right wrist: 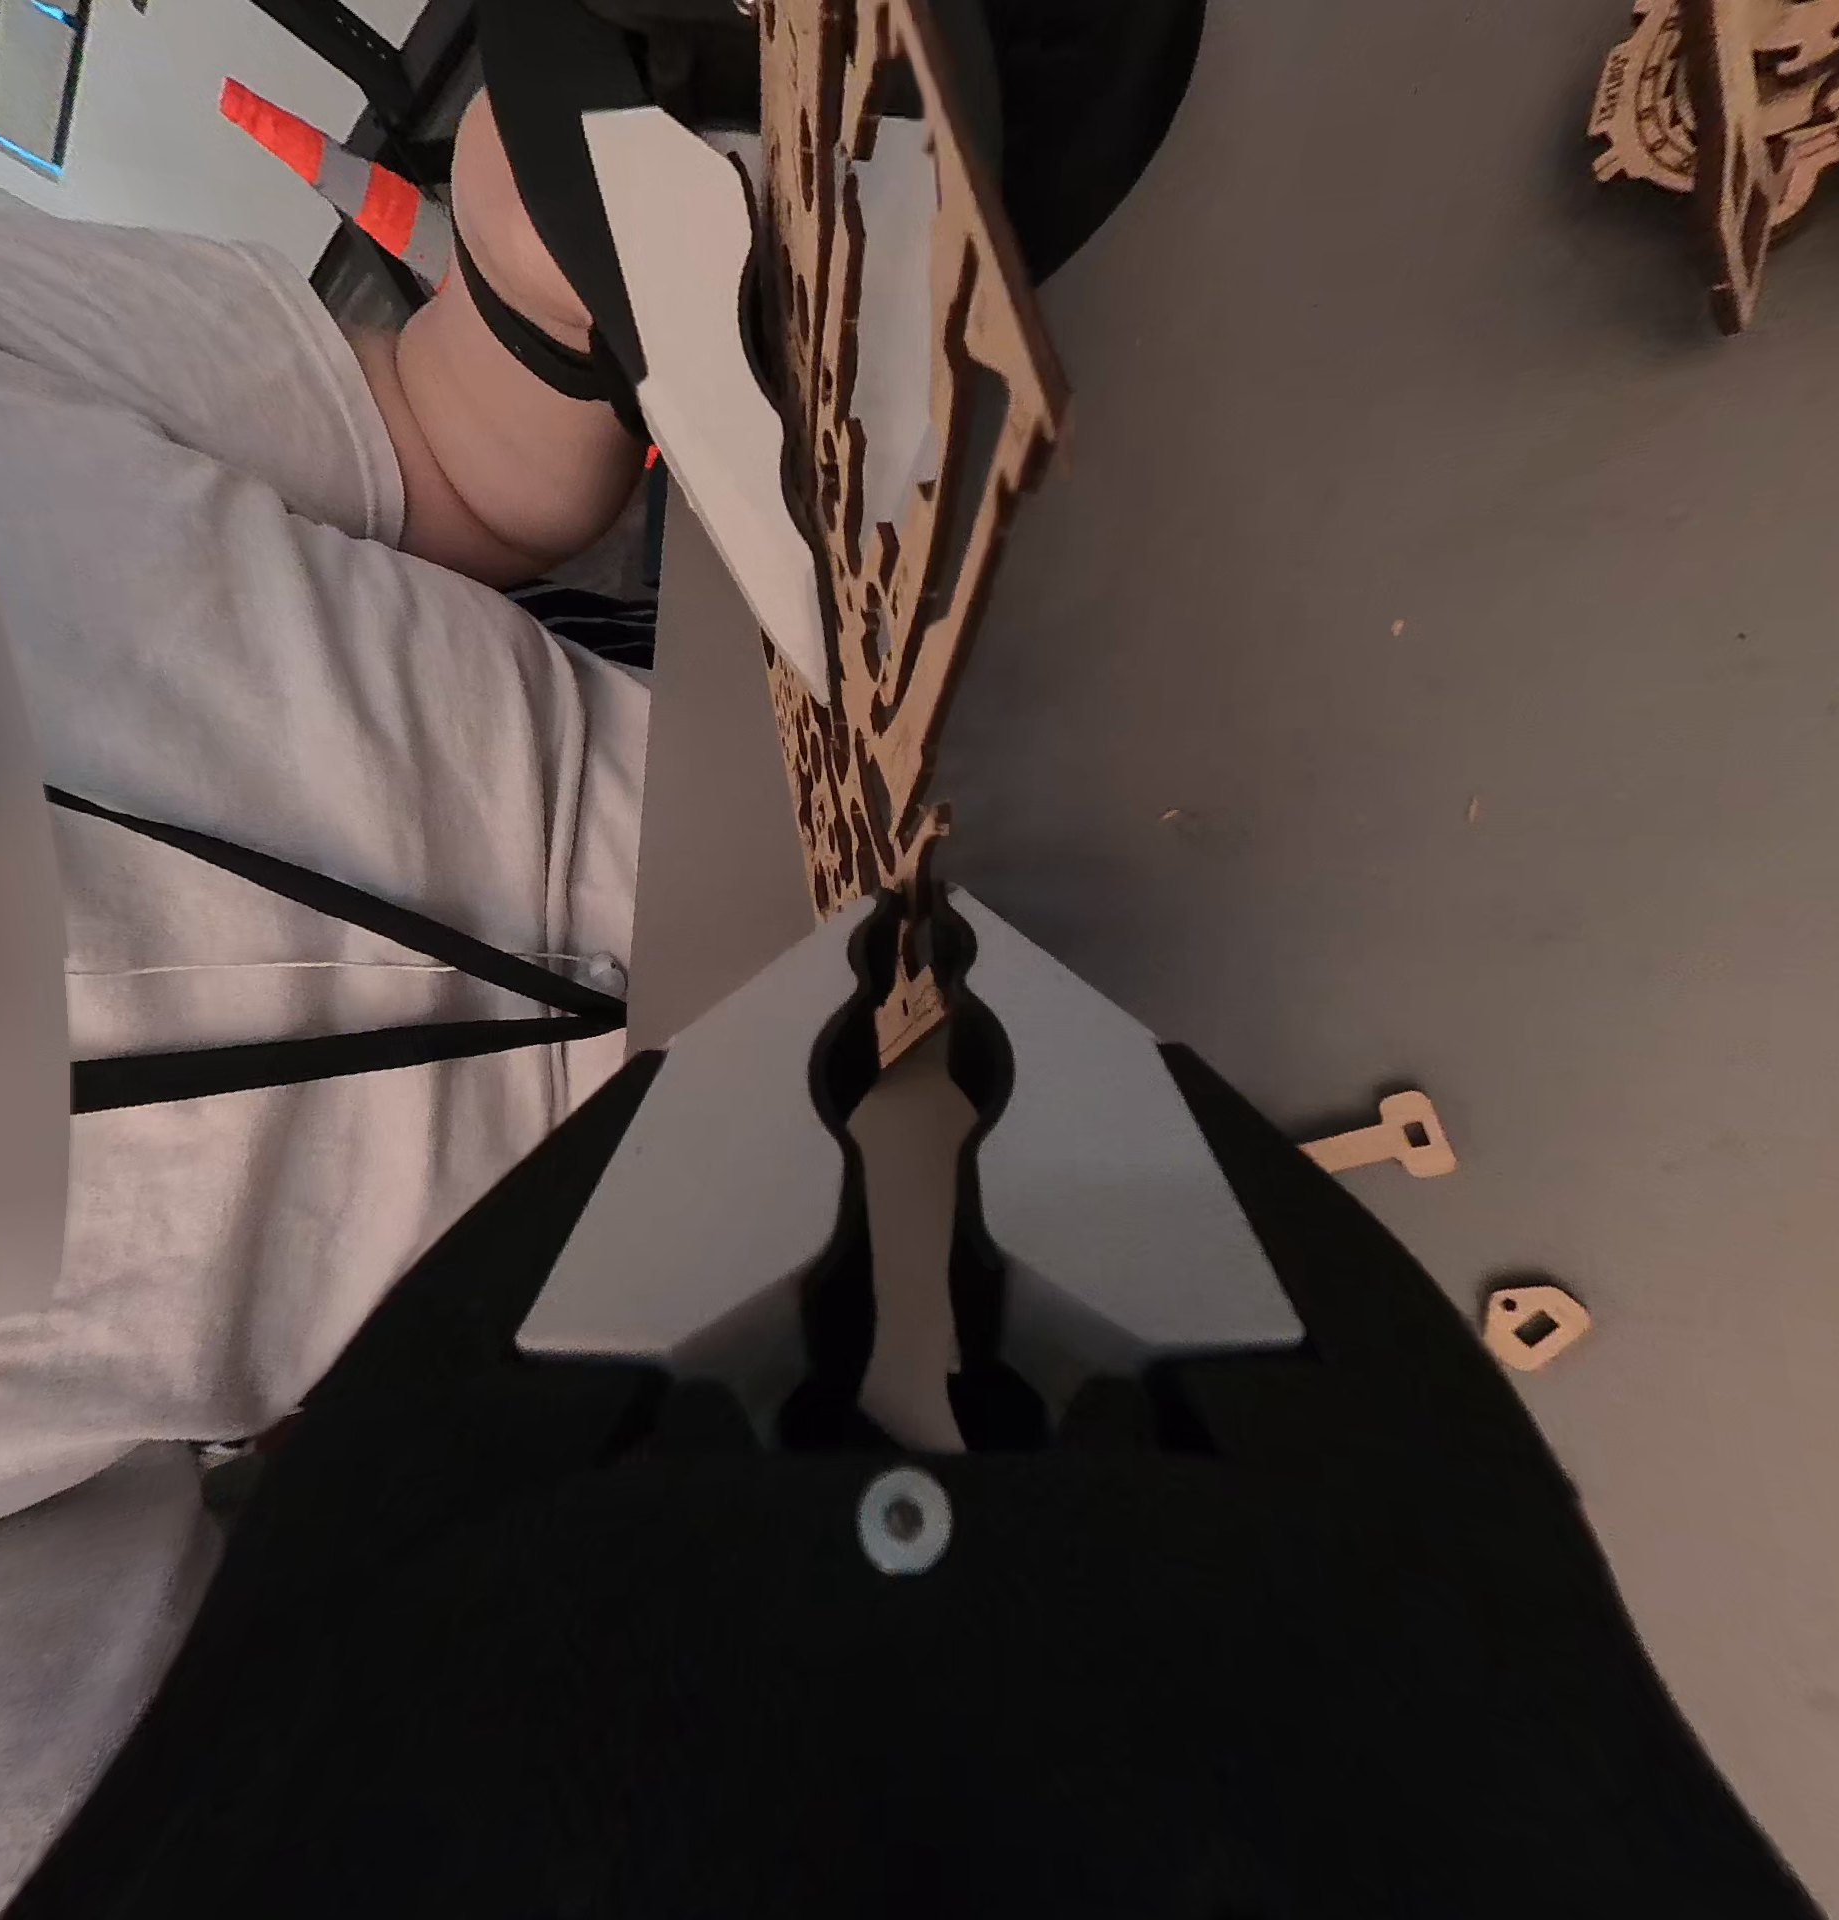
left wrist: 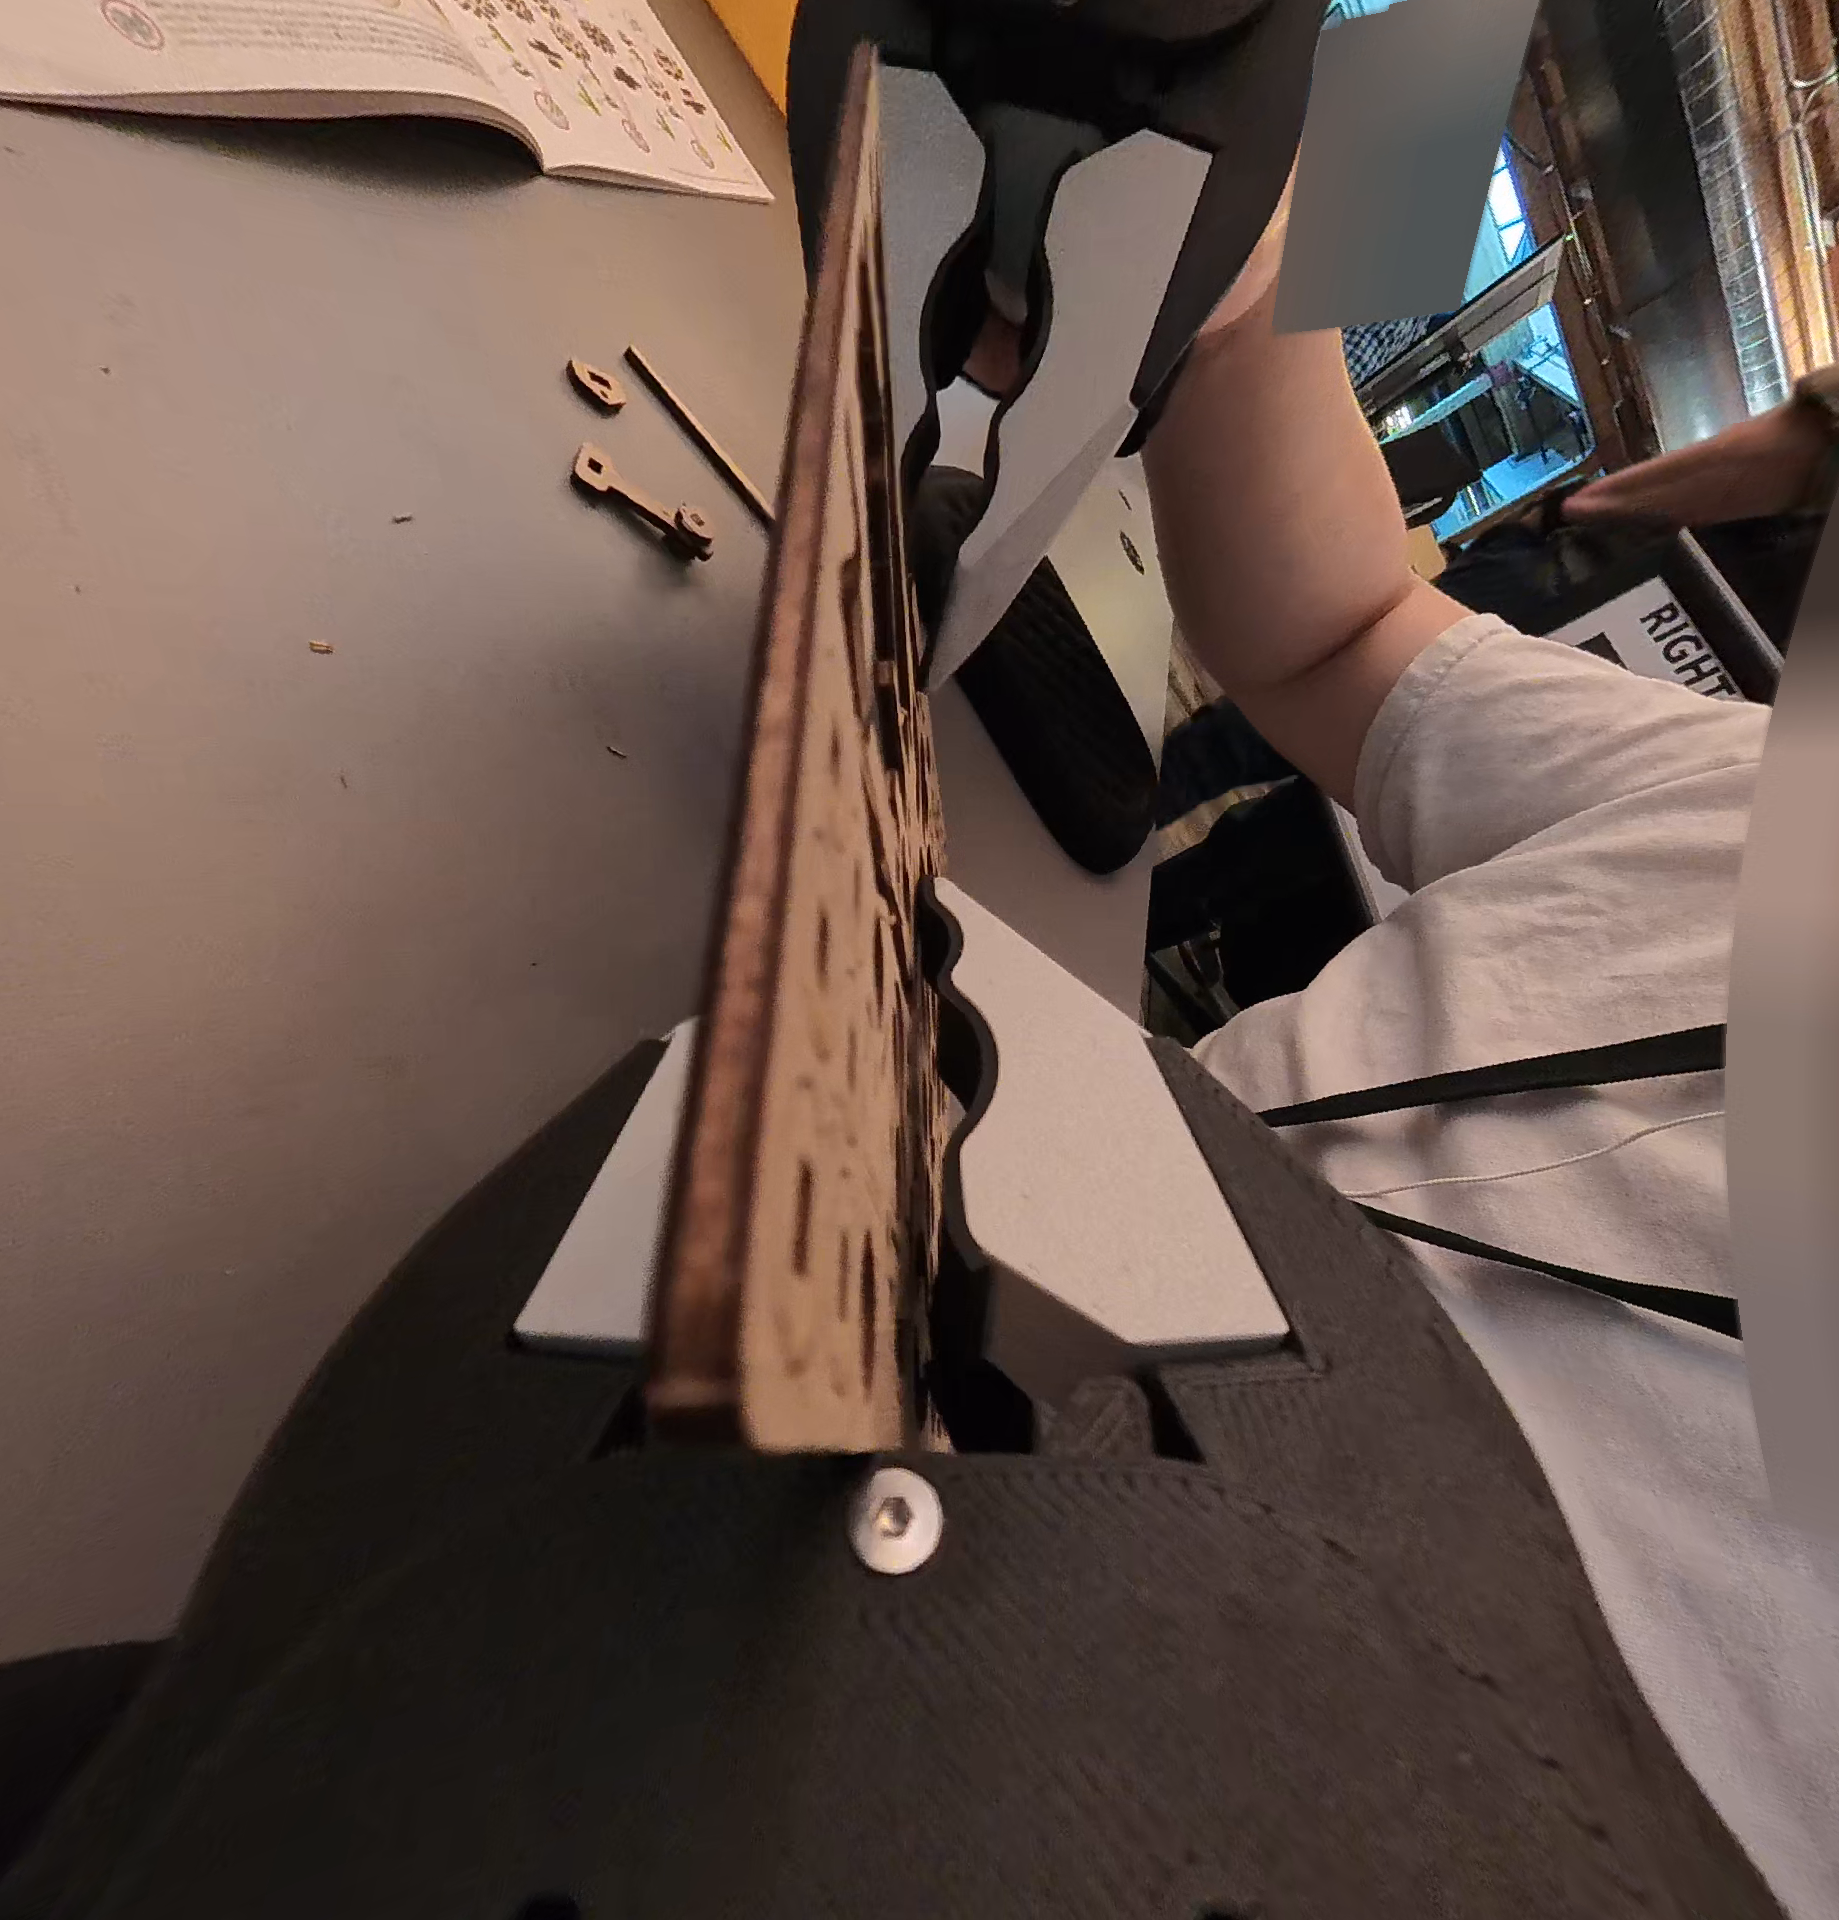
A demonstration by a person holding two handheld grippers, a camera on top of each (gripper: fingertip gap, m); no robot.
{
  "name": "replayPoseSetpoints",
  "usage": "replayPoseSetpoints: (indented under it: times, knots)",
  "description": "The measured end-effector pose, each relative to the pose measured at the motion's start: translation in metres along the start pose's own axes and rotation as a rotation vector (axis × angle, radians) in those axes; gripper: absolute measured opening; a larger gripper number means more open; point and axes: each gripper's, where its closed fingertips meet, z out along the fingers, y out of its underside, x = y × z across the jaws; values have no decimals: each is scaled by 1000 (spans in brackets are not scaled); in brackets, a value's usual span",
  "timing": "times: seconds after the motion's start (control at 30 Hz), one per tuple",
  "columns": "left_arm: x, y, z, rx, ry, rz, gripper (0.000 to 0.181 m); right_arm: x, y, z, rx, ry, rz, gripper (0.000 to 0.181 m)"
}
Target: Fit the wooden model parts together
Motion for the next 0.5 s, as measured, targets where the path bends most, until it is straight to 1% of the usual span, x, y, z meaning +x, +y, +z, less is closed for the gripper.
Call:
replayPoseSetpoints:
  times: [0.1, 0.27, 0.37, 0.4, 0.5]
  knots:
    - [0, 0, -1, 2, -1, -2, 0, 1, 0, 0, -7, 17, -3, 3]
    - [0, 0, -1, 0, 29, -38, 0, -1, 0, 1, 2, 13, 91, 3]
    - [0, -2, -2, 5, 35, -42, 0, -1, 1, 1, 9, 12, 99, 3]
    - [2, -2, -2, 10, 43, -38, 1, -2, 1, 1, 14, 6, 94, 2]
    - [6, -7, -5, 40, 80, -48, 16, -4, -1, 1, 48, 10, 84, 2]
